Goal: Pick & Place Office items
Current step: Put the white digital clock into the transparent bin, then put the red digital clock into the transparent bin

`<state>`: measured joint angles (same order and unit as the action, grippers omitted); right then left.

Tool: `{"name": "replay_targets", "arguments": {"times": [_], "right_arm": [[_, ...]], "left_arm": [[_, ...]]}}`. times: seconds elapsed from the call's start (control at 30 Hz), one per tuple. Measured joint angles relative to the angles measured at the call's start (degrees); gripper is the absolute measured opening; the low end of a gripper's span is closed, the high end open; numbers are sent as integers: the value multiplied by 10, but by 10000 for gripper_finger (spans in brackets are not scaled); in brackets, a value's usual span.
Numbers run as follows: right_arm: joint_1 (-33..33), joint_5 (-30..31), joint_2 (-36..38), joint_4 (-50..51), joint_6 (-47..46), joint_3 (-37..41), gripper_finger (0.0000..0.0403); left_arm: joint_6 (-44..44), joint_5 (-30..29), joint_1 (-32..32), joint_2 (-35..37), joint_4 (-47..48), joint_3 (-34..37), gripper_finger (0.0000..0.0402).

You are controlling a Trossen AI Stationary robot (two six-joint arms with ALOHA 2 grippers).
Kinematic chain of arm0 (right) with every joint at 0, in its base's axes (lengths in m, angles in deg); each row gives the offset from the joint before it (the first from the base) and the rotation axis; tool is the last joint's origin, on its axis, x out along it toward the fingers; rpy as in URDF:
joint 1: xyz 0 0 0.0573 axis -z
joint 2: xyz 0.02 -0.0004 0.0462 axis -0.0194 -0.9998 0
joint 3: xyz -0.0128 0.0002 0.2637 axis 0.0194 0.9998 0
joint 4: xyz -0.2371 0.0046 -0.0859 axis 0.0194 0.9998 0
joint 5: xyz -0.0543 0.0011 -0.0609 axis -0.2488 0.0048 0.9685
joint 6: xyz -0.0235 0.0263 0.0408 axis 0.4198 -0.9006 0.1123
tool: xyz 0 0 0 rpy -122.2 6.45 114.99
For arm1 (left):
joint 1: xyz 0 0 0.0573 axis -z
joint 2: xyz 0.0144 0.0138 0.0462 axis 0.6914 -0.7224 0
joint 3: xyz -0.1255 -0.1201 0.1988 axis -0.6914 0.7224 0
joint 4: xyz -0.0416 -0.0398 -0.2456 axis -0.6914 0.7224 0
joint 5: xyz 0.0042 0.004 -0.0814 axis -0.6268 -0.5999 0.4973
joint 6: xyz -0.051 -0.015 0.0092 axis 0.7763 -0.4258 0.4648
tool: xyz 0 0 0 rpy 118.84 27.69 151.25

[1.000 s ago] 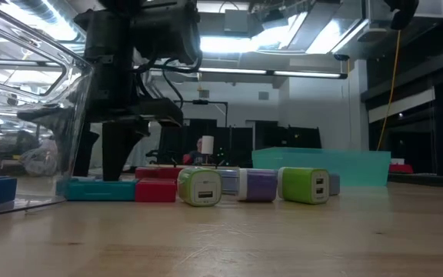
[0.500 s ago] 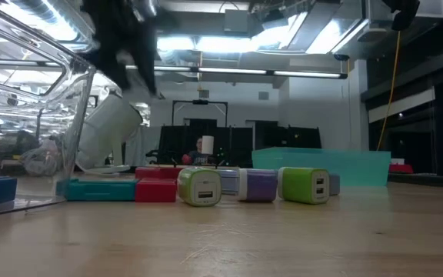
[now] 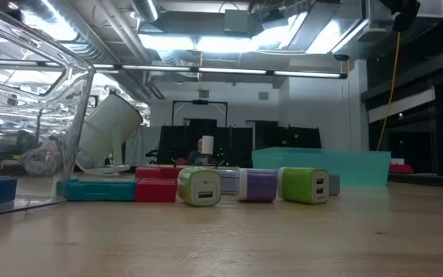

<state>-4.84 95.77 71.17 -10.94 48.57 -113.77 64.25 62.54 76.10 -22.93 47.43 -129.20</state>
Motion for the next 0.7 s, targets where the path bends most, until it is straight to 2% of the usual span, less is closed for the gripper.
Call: {"name": "replay_targets", "arguments": {"times": [0.23, 0.3, 0.5, 0.6, 0.7], "right_arm": [[0, 15, 0, 3, 1, 0, 261], [0, 15, 0, 5, 1, 0, 261], [0, 15, 0, 6, -9, 0, 261], [0, 15, 0, 6, -11, 0, 261], [0, 25, 0, 6, -11, 0, 261]], "left_arm": [[51, -14, 59, -65, 26, 25, 133], [56, -16, 67, -80, 20, 34, 157], [76, -16, 82, -101, -7, 55, 268], [76, -26, 81, -96, -7, 54, 295], [65, -48, 74, -73, -7, 54, 302]]}}
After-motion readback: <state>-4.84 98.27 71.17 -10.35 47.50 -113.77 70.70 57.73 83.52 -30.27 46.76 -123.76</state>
